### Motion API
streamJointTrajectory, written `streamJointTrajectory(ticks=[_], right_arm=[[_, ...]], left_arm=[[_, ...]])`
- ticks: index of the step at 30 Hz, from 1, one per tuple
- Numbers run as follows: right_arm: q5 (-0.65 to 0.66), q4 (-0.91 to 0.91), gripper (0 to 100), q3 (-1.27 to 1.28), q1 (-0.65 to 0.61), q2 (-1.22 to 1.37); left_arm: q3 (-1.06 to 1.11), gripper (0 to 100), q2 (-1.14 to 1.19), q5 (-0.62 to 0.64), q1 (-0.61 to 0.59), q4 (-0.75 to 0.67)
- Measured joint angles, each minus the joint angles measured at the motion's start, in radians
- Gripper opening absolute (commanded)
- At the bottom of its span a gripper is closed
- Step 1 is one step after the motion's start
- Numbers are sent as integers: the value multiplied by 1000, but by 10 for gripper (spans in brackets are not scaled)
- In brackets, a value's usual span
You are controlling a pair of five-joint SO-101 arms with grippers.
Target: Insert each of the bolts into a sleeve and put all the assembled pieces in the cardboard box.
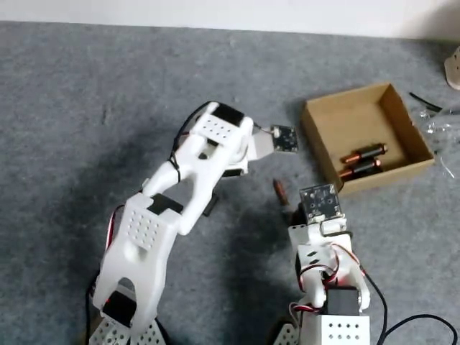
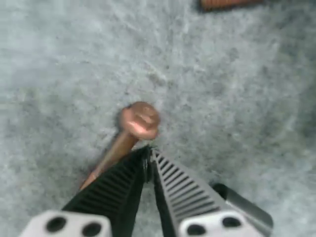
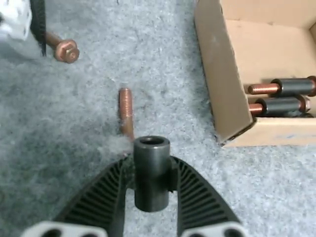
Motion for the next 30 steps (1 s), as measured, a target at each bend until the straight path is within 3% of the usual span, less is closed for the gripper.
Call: streamJointTrajectory(ticks=[7,30], right_arm=[[0,0,5,0,0,0],[0,0,5,0,0,0]], left_arm=[[-2,105,29,-18,2,-5],[-20,140,-48,-20,0,49]])
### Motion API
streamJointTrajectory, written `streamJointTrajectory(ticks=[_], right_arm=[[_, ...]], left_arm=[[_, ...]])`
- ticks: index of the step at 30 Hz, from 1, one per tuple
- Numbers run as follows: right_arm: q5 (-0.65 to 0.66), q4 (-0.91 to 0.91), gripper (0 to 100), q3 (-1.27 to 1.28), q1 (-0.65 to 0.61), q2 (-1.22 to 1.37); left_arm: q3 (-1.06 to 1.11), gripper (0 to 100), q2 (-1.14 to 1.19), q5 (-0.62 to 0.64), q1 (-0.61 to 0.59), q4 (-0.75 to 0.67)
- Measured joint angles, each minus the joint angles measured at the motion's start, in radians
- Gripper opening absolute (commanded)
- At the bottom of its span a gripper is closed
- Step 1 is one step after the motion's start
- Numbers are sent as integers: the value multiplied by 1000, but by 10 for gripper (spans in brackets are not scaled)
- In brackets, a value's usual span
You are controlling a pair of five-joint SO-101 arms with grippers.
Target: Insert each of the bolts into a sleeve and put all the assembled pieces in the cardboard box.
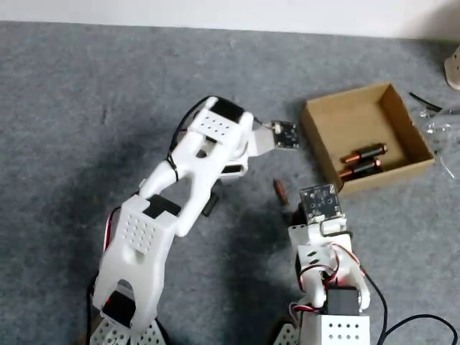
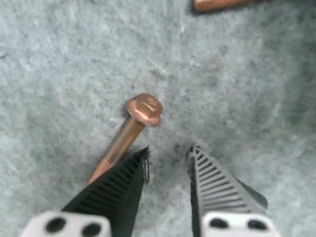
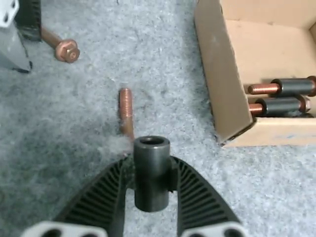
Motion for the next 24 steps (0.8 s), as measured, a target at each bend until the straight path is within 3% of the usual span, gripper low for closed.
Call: streamJointTrajectory(ticks=[6,24], right_arm=[[0,0,5,0,0,0],[0,-23,5,0,0,0]], left_arm=[[-3,140,0,0,0,0],[-14,142,74,43,-9,-170]])
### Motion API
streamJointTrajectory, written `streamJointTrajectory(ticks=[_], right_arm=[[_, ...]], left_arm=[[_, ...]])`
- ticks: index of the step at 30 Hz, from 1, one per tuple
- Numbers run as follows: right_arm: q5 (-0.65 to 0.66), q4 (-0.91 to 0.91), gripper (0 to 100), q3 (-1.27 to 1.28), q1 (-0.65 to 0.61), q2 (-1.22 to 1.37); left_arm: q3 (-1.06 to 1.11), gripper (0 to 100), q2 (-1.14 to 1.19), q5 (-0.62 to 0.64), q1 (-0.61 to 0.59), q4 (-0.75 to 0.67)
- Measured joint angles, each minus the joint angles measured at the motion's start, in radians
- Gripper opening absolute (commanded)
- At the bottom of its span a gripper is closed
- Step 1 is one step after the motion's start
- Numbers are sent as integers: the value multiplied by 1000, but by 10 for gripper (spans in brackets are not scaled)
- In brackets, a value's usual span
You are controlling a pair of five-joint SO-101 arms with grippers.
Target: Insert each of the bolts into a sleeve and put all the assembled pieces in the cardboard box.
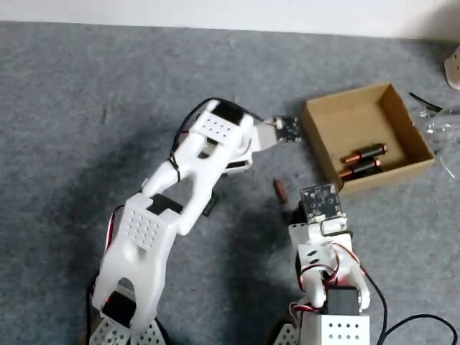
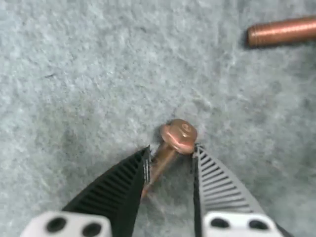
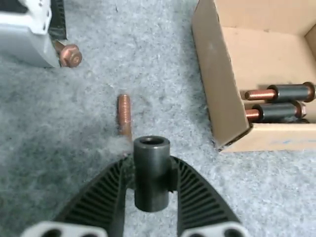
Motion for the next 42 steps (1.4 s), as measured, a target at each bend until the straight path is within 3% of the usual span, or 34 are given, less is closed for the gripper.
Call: streamJointTrajectory(ticks=[16,20,33,37,42], right_arm=[[0,0,5,0,0,0],[0,0,5,0,0,0],[0,0,5,0,6,0],[14,0,5,0,6,0],[20,0,5,0,6,0]], left_arm=[[-23,135,46,-34,-5,-2],[-23,0,46,-74,-12,-2],[3,6,49,-78,-20,6],[-46,6,35,-80,-21,107],[-74,6,-38,28,-31,229]])
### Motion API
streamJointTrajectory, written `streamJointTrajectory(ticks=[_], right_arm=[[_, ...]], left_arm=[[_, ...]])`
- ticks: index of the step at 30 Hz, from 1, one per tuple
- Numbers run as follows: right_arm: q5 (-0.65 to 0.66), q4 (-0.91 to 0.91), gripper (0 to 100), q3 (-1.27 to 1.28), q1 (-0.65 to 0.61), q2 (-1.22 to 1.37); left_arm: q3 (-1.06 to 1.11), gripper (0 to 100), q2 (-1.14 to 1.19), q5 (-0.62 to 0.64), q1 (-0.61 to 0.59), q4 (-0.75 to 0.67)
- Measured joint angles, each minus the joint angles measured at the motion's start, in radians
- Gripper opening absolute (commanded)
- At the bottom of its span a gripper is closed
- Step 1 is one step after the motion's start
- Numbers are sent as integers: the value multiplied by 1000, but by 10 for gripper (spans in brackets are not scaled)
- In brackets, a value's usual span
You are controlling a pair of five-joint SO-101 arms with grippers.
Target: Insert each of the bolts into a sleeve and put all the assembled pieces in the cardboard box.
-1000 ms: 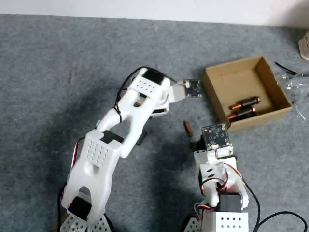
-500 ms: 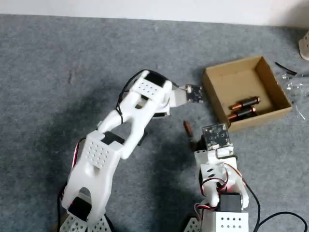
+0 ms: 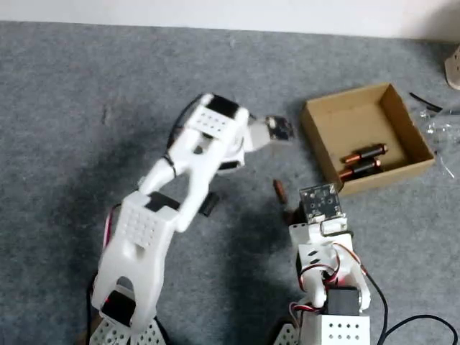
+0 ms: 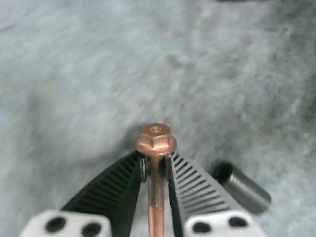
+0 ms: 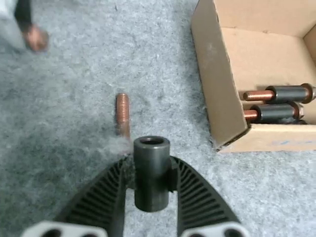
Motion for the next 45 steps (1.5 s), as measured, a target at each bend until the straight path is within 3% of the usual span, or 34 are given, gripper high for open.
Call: streamJointTrajectory(ticks=[14,20,25,32,45], right_arm=[[0,0,5,0,0,0],[0,0,5,0,0,0],[0,-3,5,0,0,0],[0,-49,5,0,0,0],[0,-49,5,0,-40,0]], left_arm=[[-5,6,-322,295,34,175],[199,6,-574,330,43,180],[503,6,-821,333,43,43],[967,6,-1137,331,43,-269],[1508,6,-1574,330,43,-664]])
